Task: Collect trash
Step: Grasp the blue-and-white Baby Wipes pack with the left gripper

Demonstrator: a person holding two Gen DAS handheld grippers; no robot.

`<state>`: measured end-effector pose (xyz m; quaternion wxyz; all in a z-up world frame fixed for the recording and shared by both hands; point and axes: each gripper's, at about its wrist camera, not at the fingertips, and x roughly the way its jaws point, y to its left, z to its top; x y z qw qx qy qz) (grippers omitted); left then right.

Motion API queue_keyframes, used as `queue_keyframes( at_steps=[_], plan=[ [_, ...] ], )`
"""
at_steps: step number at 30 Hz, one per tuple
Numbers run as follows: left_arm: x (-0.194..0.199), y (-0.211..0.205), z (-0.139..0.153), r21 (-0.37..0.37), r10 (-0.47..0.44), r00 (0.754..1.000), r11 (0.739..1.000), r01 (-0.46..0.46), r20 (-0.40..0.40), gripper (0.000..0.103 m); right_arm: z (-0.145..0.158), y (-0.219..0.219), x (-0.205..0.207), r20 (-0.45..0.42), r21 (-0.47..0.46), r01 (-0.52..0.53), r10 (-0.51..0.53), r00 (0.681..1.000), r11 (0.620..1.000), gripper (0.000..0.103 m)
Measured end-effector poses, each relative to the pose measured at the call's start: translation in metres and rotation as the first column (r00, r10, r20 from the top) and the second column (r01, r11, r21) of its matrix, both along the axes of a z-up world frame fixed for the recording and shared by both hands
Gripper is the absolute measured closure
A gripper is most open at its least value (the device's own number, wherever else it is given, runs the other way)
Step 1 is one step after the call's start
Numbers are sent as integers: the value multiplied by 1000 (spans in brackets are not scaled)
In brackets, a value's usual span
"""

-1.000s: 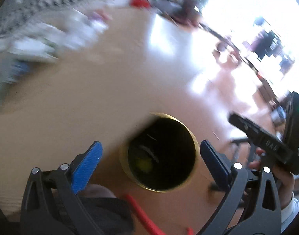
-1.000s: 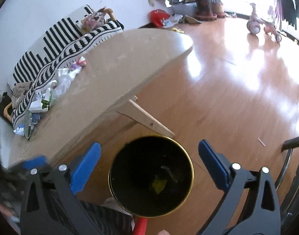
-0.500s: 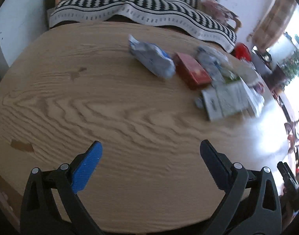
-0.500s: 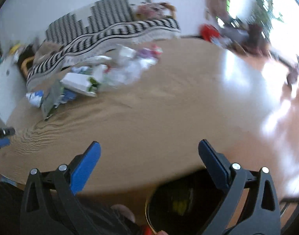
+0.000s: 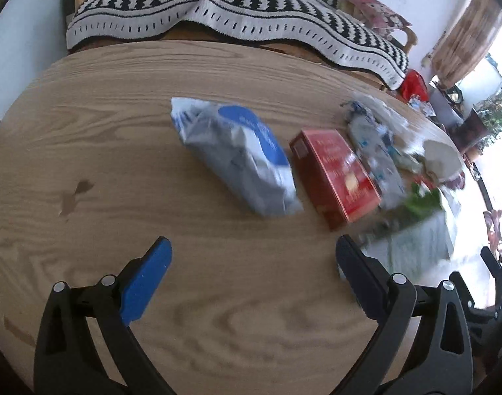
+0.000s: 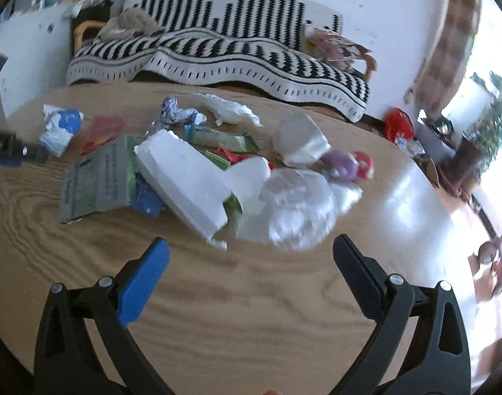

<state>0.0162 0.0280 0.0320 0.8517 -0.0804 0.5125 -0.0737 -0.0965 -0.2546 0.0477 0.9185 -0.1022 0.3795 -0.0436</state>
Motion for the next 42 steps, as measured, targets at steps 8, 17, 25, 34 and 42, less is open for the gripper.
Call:
queue_keyframes(
  at_steps=[8,17,25,34,42],
  plan=[
    [38,1,-15,48,21,1000,999,-20,-8,6,-12,12,47,-27,-46,-59,57,998,997,7],
    [17,68,-15,80,127,992,989,-125,-13,6,-5,24,64,-6,24,-153,153,988,988,7],
    [29,27,3,89,-3,999,996,0,36,6,-1,29,70,-6,12,-171,172,985,985,7],
    [59,19,-13,120,-53,998,992,50,29,42,-7,17,101,-154,106,-298,311,938,949,41],
    [45,23,-8,67,-60,996,996,56,58,58,-1,8,94,-130,207,-233,262,956,950,82]
  ],
)
